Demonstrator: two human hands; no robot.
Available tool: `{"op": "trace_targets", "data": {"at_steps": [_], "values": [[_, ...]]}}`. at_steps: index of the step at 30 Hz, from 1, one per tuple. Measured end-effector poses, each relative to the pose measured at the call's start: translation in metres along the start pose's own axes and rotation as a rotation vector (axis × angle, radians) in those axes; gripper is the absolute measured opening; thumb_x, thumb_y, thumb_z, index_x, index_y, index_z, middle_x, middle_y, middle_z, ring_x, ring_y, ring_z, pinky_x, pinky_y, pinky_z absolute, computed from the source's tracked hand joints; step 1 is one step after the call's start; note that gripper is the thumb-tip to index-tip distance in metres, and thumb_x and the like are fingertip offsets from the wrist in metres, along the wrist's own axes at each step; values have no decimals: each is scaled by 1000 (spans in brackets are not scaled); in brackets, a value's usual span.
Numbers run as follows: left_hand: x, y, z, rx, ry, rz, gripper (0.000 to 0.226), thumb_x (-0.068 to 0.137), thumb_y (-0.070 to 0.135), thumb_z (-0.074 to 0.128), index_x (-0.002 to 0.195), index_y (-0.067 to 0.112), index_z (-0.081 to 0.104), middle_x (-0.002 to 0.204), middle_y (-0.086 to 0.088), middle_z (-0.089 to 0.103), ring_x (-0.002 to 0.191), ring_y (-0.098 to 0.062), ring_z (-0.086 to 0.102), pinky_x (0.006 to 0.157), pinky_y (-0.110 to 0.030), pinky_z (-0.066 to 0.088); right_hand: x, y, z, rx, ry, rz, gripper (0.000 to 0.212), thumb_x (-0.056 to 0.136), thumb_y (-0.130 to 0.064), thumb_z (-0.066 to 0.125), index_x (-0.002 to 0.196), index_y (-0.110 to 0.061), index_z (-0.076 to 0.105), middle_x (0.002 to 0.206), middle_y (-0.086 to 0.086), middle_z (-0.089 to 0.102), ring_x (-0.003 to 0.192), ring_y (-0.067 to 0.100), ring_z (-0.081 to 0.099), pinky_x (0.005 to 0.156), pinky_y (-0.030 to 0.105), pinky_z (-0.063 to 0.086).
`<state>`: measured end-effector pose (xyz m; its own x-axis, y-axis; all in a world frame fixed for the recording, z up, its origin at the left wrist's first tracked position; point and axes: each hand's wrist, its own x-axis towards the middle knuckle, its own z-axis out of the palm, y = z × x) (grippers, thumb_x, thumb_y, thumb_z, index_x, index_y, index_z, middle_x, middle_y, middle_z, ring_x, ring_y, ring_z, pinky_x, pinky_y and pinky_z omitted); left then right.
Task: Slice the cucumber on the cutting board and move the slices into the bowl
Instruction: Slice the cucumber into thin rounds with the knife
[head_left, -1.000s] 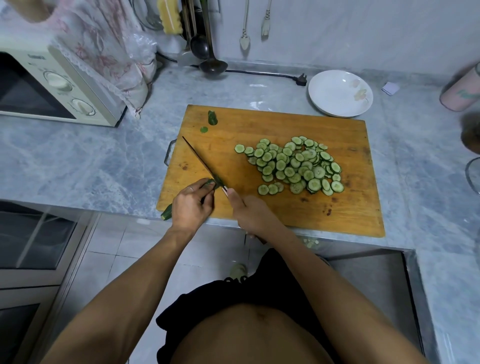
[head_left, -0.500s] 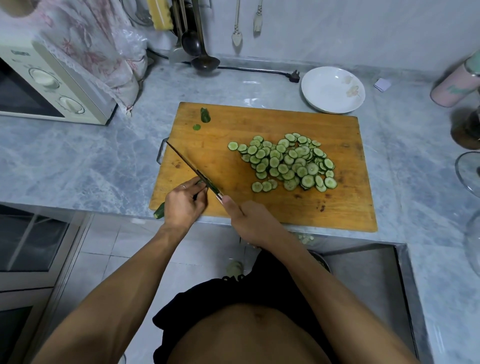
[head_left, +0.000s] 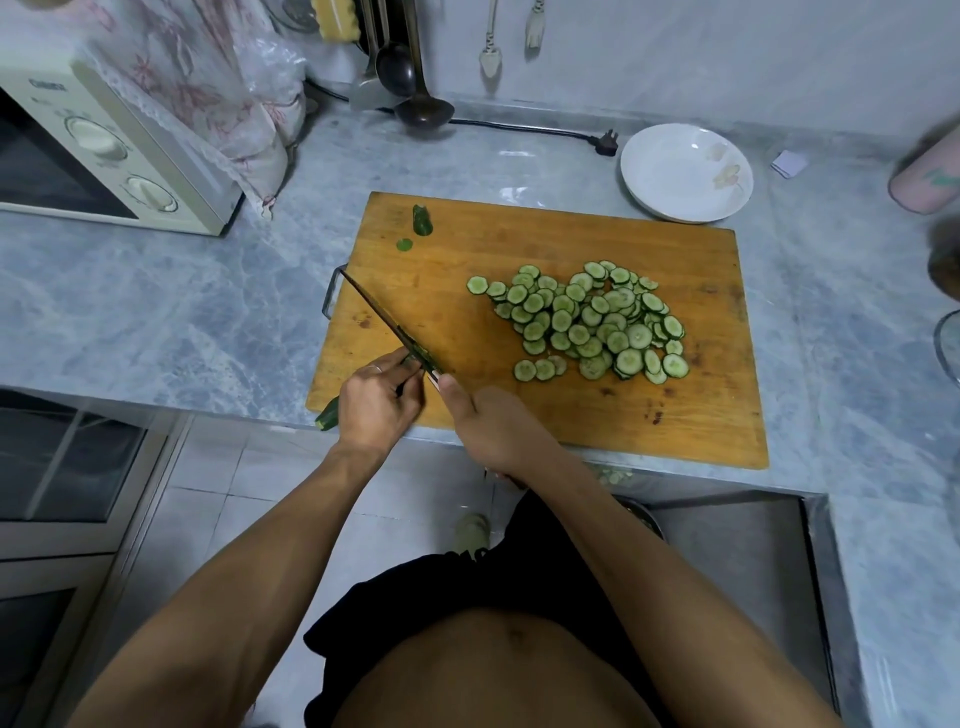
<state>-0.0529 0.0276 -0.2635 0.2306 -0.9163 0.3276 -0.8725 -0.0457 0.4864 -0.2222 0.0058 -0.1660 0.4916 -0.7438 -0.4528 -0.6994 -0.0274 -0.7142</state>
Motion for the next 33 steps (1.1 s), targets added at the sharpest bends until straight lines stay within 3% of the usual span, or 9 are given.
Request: {"op": "trace_targets", "data": {"at_steps": [2, 6, 14, 22, 26, 33], "values": [[1, -1, 0, -9, -12, -22, 22, 78, 11, 59, 88, 9, 79, 105, -7, 74, 87, -25, 71, 66, -24, 51, 8, 0, 4, 18, 13, 0, 70, 104, -54, 21, 61, -7, 52, 64, 9, 56, 62, 20, 54, 55, 33, 34], [0, 1, -3, -27, -17, -26, 21, 78, 10, 61, 89, 11, 79, 105, -4, 75, 88, -24, 70, 67, -26, 52, 10, 1, 9, 26, 11, 1, 65, 105, -51, 23, 56, -14, 43, 60, 4, 50, 61, 18, 49, 64, 31, 32], [0, 3, -5, -52, -8, -73, 20, 82, 14, 68, 99, 12, 78, 107, -4, 74, 90, -21, 70, 78, -16, 45, 1, 7, -2, 67, 18, 50, 67, 102, -57, 25, 56, -13, 43, 52, 3, 48, 49, 18, 49, 45, 27, 36], [1, 1, -7, -59, -8, -14, 30, 85, 25, 53, 88, 9, 78, 101, -3, 75, 82, -22, 69, 67, -22, 48, -16, 4, -8, -43, -19, -10, 67, 104, -54, 24, 54, -13, 43, 56, 4, 49, 56, 17, 49, 58, 34, 35], [1, 5, -9, -73, 8, -2, 30, 82, 22, 50, 79, 6, 75, 86, -6, 74, 71, -24, 66, 61, -20, 43, -20, 0, -9, -33, -18, -13, 67, 103, -55, 25, 53, -15, 43, 55, 2, 47, 56, 16, 49, 64, 30, 36], [1, 2, -4, -70, -25, -110, 29, 84, 26, 55, 90, 11, 79, 103, -2, 75, 87, -20, 72, 75, -15, 44, -16, 1, -8, -4, -2, 4, 69, 102, -57, 22, 53, -14, 42, 55, 3, 48, 53, 18, 50, 49, 29, 34]]}}
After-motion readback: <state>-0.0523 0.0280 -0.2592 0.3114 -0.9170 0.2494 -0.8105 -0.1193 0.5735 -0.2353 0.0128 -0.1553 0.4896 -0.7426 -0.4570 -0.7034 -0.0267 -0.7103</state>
